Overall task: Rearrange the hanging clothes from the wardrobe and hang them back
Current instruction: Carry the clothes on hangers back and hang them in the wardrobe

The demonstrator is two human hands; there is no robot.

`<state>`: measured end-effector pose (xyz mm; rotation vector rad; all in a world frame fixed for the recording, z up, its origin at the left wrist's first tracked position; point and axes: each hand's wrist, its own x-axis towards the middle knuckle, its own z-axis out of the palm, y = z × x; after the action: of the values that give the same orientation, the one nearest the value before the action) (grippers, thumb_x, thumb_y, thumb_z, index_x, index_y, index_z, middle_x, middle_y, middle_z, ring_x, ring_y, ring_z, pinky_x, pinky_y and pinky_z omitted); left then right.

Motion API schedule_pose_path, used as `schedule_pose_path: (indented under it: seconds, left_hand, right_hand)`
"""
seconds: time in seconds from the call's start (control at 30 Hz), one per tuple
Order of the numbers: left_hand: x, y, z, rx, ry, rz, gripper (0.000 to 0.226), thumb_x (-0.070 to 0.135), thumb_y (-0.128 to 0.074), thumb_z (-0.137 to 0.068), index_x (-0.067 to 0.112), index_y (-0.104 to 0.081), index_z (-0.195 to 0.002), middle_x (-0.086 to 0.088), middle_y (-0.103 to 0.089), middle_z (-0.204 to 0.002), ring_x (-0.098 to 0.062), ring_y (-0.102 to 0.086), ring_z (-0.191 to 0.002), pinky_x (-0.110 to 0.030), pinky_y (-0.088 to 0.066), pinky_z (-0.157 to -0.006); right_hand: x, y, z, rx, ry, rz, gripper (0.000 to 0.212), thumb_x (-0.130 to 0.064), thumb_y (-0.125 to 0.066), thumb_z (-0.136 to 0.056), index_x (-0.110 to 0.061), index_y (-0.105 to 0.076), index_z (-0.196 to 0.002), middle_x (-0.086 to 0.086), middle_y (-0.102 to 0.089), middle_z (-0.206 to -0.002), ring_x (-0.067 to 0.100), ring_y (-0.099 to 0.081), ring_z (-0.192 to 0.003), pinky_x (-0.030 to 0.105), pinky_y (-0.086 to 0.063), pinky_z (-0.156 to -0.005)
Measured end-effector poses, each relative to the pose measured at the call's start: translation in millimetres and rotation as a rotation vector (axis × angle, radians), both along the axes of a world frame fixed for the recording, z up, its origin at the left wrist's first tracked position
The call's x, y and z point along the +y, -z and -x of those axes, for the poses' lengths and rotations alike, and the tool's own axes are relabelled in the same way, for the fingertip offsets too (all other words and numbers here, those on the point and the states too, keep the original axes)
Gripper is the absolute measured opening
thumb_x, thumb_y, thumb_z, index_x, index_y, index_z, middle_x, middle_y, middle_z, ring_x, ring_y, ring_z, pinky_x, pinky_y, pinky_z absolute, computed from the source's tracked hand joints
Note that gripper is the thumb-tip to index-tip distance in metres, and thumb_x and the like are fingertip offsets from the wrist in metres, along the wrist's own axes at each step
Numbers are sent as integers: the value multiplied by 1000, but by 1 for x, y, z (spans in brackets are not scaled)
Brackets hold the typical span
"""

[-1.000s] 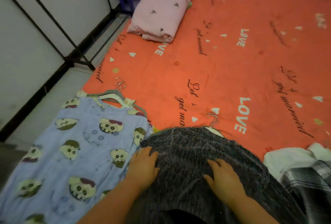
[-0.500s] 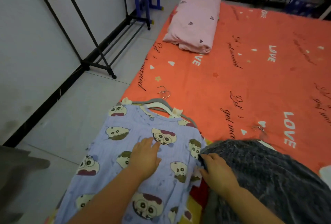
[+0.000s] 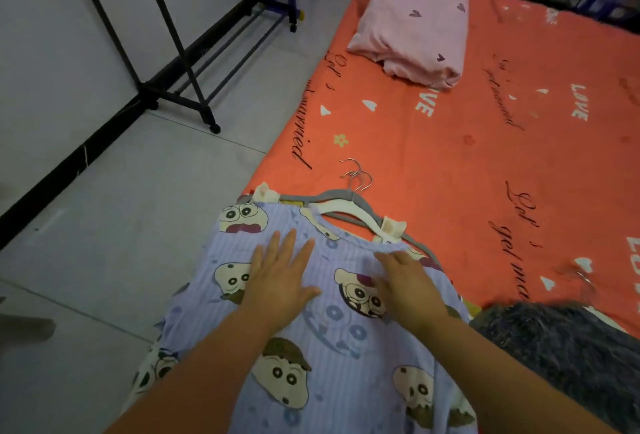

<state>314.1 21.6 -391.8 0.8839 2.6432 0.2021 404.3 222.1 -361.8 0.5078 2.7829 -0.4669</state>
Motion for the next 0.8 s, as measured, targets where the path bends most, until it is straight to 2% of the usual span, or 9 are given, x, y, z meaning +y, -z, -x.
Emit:
schedule_pose_path:
  seconds: [0.17,0.27,0.37,0.47,0.57,0.67,0.73,0.8]
  left_hand:
    - [25,37,44,146,-39,-105,76,59,-32,-91,29,10,-147,-2,13,-157,-23,17,-142,-41,12,-113]
    - [35,54,57,142,-66,-134,75,58,-30,-92,28,13,-146,-1,13,-157,-23,17,-142,-42,13,-112]
    - [35,62,58,145,-59,-96,73,59,-23,-92,28,20,-142,-1,18,-156,-22,21,-141,-42,17,-110]
    - [36,49,58,94,-76,-109,77,58,-28,-92,24,16,-146,-1,13,-157,-21,17,-142,-44,15,-111]
    - [39,17,57,180,-132,-229,75,54,-37,-92,22,0,-149,-2,-6,-157,-21,3,-144,-44,10,-112]
    - [34,-30,51,293,-144,-365,64,47,-42,-93,25,-18,-148,-1,-31,-149,-23,-16,-141,-43,7,-111]
    - [26,-64,43,323,-114,-437,56,41,-47,-93,29,-29,-145,0,-53,-129,-22,-36,-131,-39,5,-108]
    - [13,-103,33,314,-104,-480,50,35,-52,-92,30,-39,-140,0,-63,-108,-19,-52,-112,-36,1,-107]
  right_hand:
    - [19,40,60,218,43,-150,37,-17,-45,-93,-10,-49,-129,14,-55,-119,32,-49,-105,37,-38,-82]
    - [25,58,75,221,104,-226,28,-17,-46,-93,-8,-54,-119,14,-54,-115,33,-48,-102,37,-38,-76]
    - [31,63,81,183,68,-329,23,-14,-45,-93,-8,-59,-111,12,-56,-111,32,-49,-97,34,-34,-68]
    - [32,47,82,171,67,-310,24,-20,-42,-95,-8,-59,-107,11,-58,-107,32,-54,-94,32,-34,-63]
    - [21,11,69,284,152,-254,22,-23,-46,-94,-14,-58,-109,10,-62,-101,35,-60,-86,34,-38,-60]
    - [1,-44,47,491,98,-199,20,-13,-67,-83,-12,-67,-103,12,-67,-85,35,-61,-65,36,-44,-49]
    - [-14,-83,31,631,41,-210,22,-6,-77,-71,-10,-71,-92,11,-65,-68,30,-58,-47,30,-41,-37]
    - [-30,-120,14,745,-14,-234,18,-12,-71,-71,-12,-73,-89,6,-64,-63,25,-55,-42,24,-38,-33]
